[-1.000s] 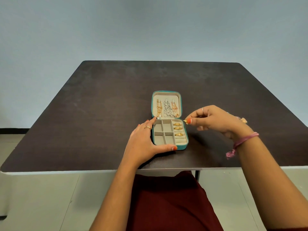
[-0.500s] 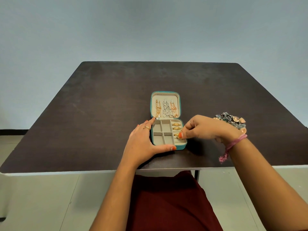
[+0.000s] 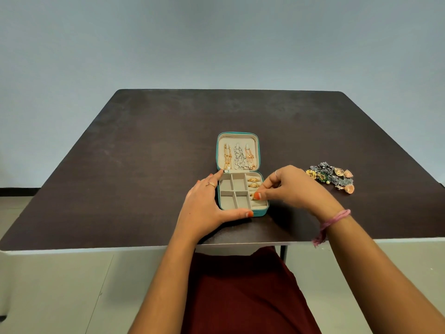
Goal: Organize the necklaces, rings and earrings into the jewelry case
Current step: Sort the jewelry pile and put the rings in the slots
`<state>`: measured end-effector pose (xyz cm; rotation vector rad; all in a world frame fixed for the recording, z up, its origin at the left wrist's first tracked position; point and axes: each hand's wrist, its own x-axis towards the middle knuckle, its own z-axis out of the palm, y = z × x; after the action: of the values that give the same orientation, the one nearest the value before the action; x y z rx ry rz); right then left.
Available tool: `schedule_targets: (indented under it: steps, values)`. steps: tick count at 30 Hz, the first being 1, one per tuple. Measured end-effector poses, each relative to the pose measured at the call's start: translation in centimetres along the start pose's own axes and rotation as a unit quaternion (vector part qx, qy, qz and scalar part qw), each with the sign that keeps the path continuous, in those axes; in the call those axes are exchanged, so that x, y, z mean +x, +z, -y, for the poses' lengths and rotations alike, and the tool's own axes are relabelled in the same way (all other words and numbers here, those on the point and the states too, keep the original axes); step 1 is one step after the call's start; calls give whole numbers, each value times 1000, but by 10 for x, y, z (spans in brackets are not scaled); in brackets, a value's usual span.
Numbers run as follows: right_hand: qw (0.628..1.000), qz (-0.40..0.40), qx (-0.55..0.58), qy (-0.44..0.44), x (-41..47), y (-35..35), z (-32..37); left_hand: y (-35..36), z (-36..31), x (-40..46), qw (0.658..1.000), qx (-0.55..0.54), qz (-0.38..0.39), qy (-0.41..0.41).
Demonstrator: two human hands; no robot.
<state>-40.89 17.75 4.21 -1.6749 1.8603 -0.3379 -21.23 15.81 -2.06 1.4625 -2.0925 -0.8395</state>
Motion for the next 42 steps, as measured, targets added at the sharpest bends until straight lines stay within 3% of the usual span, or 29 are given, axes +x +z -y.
schedule_targets:
  steps: [8, 17, 21, 25, 32, 42]
  values:
    - [997, 71, -33, -29, -1, -5, 3, 0, 0, 0, 1000, 2, 3, -3]
    - [994, 96, -59, 14, 4, -6, 6, 0, 0, 0, 1000, 7, 6, -6]
    - [992, 32, -122, 30, 2, 6, 3, 1, -1, 0, 1000, 2, 1, -5]
    - [992, -74, -99, 21, -10, 19, 1, 1, -2, -1, 1000, -1, -6, 3]
    - [973, -207, 103, 22, -19, 44, -12, -1, -5, -2, 1000, -5, -20, 15]
    - [929, -241, 280, -27, -16, 62, -25, 0, -6, -3, 1000, -15, -16, 5]
